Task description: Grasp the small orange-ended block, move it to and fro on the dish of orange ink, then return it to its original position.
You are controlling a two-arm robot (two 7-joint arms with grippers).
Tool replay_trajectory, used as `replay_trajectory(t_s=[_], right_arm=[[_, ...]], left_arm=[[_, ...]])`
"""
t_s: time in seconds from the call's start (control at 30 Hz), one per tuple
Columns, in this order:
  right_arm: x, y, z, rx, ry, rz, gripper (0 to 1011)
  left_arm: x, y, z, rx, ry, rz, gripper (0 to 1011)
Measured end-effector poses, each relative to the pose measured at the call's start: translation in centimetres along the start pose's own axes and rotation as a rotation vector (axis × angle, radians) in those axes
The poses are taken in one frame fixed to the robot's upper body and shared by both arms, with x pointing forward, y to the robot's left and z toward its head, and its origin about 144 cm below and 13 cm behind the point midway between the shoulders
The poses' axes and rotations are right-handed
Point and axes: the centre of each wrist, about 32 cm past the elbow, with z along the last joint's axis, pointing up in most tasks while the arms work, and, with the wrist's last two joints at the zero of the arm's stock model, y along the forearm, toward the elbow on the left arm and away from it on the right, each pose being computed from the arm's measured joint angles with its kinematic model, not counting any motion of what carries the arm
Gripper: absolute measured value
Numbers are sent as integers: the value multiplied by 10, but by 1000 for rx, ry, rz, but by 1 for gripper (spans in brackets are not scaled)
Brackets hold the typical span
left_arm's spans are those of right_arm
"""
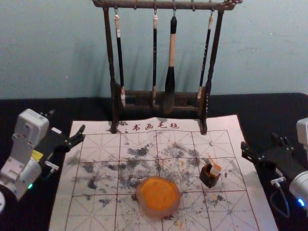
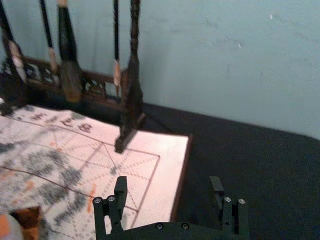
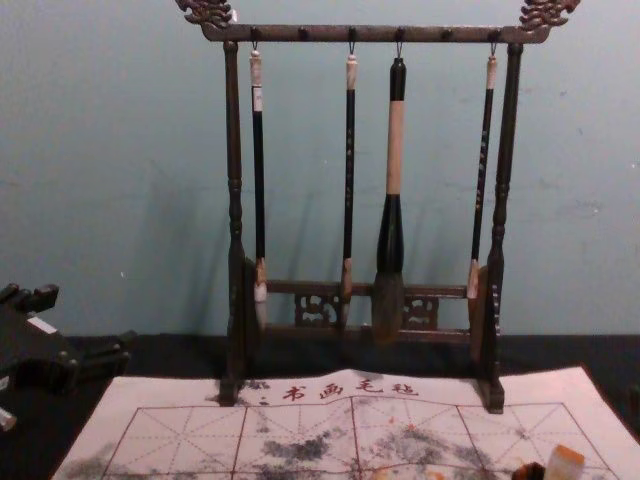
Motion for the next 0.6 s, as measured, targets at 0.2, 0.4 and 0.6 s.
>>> replay_trajectory(t_s=[0.2,0.4,0.6], right_arm=[[-1,2,-4,-18,-1,-19,1002],[-1,2,-3,-15,-3,-16,1002],[-1,1,-3,-13,-3,-13,1002]], left_arm=[[0,0,0,0,0,0,1001],[0,0,0,0,0,0,1001],[0,0,0,0,0,0,1001]])
